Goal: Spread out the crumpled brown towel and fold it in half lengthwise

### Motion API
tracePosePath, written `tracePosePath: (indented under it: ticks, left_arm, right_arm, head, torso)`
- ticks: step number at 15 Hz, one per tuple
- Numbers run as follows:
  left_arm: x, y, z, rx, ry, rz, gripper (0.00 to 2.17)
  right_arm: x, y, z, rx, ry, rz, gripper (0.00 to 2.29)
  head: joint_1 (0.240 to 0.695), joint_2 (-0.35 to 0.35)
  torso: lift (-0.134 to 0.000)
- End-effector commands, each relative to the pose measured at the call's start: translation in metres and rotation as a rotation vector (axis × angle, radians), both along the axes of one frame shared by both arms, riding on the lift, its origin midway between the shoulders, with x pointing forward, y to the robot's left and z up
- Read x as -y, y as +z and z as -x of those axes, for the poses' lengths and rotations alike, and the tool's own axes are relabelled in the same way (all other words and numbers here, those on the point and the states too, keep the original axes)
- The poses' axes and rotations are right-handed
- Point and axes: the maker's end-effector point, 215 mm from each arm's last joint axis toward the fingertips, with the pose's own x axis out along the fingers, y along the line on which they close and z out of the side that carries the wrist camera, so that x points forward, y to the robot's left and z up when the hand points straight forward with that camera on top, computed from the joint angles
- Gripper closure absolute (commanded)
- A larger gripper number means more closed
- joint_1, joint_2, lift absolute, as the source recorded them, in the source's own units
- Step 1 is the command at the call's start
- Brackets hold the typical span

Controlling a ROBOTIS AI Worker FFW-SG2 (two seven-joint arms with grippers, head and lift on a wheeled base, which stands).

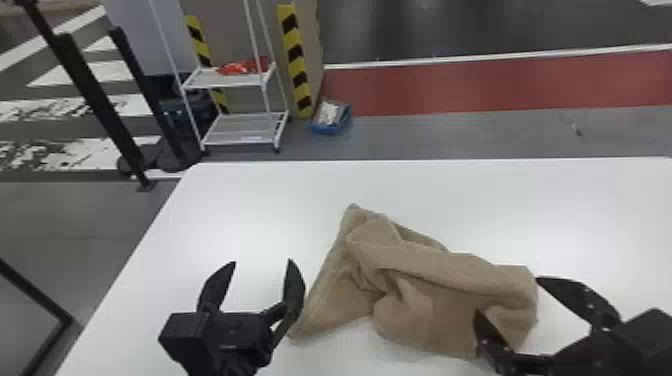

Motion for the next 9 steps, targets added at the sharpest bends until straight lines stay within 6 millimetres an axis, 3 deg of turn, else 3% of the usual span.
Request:
tracePosePath:
  ticks: [1,5,9]
  left_arm:
    - [0.000,-0.001,0.000,-0.002,0.000,0.001,0.07]
    - [0.000,-0.003,-0.003,-0.003,0.001,0.002,0.07]
    - [0.002,-0.005,-0.004,-0.005,-0.002,0.006,0.07]
  right_arm:
    - [0.012,-0.002,0.006,-0.069,-0.004,0.061,0.09]
    - [0.036,-0.004,0.021,-0.170,-0.028,0.150,0.09]
    - [0.048,-0.015,0.020,-0.212,-0.027,0.221,0.10]
  head:
    - [0.695,0.189]
    - [0.695,0.171]
    - [0.695,0.145]
  torso:
    - [-0.125]
    - [-0.125]
    - [-0.125]
